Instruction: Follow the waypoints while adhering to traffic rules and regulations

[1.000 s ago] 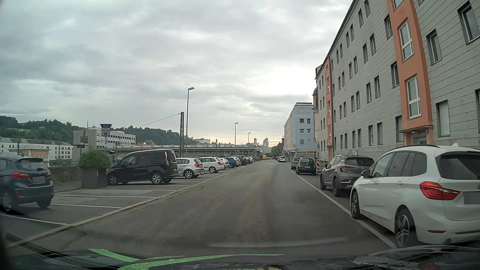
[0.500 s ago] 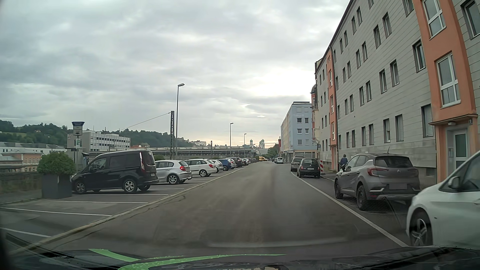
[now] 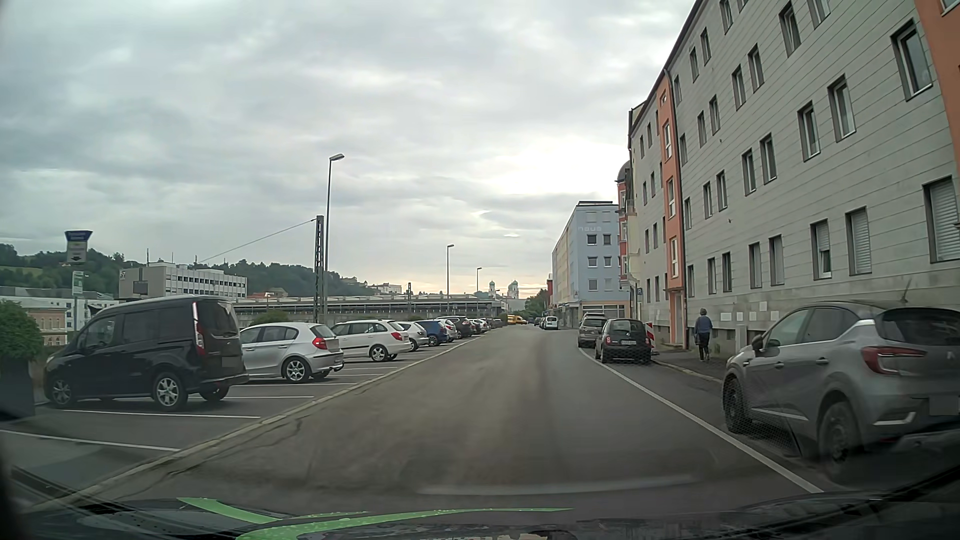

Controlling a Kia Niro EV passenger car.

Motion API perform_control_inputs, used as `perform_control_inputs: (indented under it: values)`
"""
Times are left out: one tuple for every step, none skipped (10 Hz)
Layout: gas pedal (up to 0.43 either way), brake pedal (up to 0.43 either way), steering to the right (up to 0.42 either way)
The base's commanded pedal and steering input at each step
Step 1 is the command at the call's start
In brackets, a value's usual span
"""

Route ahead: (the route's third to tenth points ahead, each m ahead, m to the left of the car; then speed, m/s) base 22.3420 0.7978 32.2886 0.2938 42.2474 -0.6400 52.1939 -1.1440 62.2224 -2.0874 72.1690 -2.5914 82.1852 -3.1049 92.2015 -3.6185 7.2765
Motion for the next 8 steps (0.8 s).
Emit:
perform_control_inputs:
  values:
    - [0.118,0.000,0.020]
    - [0.118,0.000,0.020]
    - [0.118,0.000,0.020]
    - [0.118,0.000,0.019]
    - [0.118,0.000,0.018]
    - [0.118,0.000,0.017]
    - [0.098,0.000,0.014]
    - [0.087,0.000,0.014]
